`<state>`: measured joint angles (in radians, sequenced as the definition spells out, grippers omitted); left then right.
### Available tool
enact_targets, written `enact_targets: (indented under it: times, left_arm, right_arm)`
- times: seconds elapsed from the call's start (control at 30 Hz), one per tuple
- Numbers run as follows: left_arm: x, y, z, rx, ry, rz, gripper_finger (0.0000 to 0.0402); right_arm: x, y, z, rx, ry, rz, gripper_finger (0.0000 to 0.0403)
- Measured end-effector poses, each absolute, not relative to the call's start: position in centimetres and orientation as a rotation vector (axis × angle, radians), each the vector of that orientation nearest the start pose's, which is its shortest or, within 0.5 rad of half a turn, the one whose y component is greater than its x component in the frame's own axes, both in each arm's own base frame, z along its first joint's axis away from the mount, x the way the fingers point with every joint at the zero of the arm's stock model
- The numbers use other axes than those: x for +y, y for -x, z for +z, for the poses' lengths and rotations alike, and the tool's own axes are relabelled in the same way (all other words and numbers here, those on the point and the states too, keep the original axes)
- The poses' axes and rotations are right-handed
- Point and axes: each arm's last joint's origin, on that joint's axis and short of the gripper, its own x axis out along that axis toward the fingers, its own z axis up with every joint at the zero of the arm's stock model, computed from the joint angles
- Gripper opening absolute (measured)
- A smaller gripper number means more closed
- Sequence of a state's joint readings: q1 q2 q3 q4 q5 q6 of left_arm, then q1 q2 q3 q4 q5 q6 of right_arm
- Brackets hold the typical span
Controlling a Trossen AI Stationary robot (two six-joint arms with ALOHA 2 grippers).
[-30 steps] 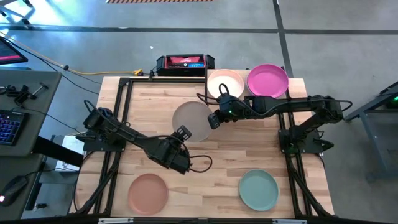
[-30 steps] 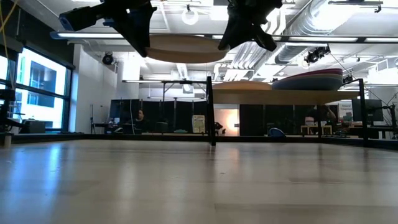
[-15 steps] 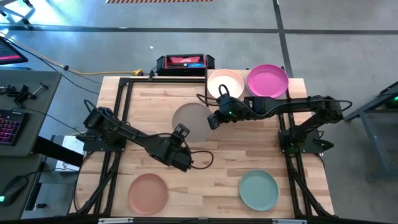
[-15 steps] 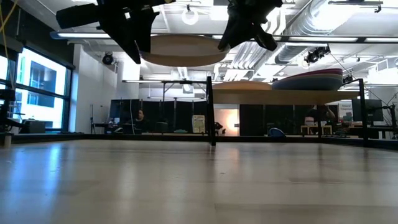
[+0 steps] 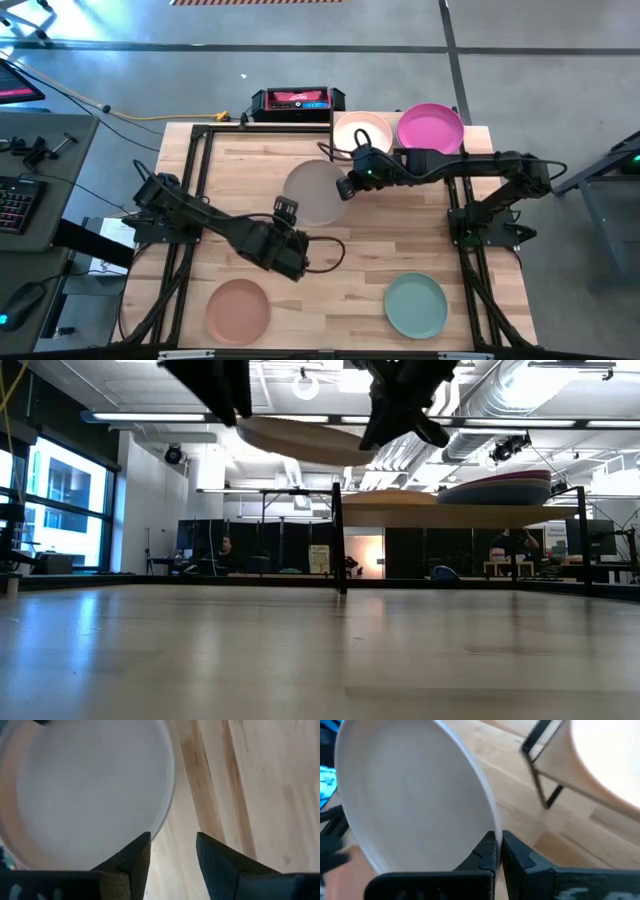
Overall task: Place and stack plates onto a shelf
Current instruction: Stack the gray plate on top of the light orange plate on the shelf
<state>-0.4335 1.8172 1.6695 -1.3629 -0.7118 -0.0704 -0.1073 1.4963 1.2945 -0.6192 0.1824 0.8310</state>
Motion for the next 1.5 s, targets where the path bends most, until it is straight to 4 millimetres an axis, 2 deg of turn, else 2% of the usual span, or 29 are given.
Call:
enact_targets:
  times: [0.1,0.33,0.5,0.7,1.0,1.27,1.5]
  left_arm:
    - [-12.7,-31.9,30.4,1.22,-0.719,0.284,0.0149]
    - [-12.7,-31.5,30.6,1.247,-0.73,0.289,0.0146]
    - [-12.5,-30.9,30.5,1.285,-0.693,0.338,0.0145]
    - [-12.3,-30.4,30.5,1.321,-0.564,0.411,0.0145]
    - [-12.3,-30.2,30.5,1.3,-0.411,0.517,0.0145]
    - [-12.2,-30.2,30.5,1.287,-0.367,0.548,0.0145]
    - [-11.4,-30.5,30.5,1.294,-0.349,0.572,0.0145]
  right_arm:
    - [-4.4,-31.5,30.6,0.661,-0.756,-0.604,0.0001]
    - [-5.4,-31.0,30.7,0.683,-0.754,-0.605,0.0001]
    - [-6.2,-29.6,32.1,0.638,-0.752,-0.614,0.0]
    - [-7.9,-27.3,33.9,0.579,-0.76,-0.656,0.0]
    - [-12.1,-24.0,35.0,0.525,-0.81,-0.745,0.0]
    - [-16.6,-21.0,35.0,0.487,-0.925,-0.783,0.0]
    - [-19.5,-18.2,34.9,0.453,-0.997,-0.813,0.0]
